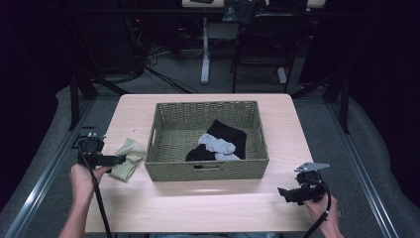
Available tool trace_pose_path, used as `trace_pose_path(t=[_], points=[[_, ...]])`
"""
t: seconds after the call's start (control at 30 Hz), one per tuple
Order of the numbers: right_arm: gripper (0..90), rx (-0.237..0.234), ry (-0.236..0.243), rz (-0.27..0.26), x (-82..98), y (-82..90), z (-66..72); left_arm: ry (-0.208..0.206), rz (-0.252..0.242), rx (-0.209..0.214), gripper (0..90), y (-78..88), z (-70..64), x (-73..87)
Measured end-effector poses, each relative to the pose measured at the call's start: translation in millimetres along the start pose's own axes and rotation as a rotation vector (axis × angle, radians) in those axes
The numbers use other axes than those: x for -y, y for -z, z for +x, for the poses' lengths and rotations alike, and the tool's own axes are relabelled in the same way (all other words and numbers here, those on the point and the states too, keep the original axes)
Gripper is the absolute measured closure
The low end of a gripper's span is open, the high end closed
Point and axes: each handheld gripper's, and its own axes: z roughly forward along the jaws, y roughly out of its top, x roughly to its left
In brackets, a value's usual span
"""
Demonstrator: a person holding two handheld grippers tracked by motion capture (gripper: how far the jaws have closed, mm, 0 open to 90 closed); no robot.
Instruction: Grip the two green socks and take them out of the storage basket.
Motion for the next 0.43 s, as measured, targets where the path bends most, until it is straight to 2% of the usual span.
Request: trace_pose_path(t=[0.1, 0.17, 0.23, 0.33, 0.37, 0.43], points=[[4.0, -0.007, -0.003, 0.001, 0.3, -0.5, -0.1, 0.010, -0.006, -0.001, 1.0, 4.0, -5.8, 20.6], [4.0, -0.008, -0.005, -0.001, 0.5, -1.1, -0.9, 0.011, -0.027, -0.020, 0.8, 4.2, -10.1, 36.1], [4.0, -0.011, -0.007, 0.003, 0.4, -1.7, -1.6, 0.015, -0.045, -0.059, 0.2, 0.7, -12.2, 53.6], [4.1, -0.010, -0.003, 0.005, -0.4, -2.3, -2.0, -0.011, -0.035, -0.080, 0.2, 1.4, -9.8, 60.5], [4.1, -0.011, 0.001, 0.006, -0.7, -2.3, -1.7, 0.019, -0.045, -0.073, 0.2, 1.2, -4.6, 61.5], [4.2, -0.009, 0.005, 0.008, -1.2, -2.7, -0.5, 0.036, -0.043, -0.054, 0.2, -0.3, -0.9, 62.3]])
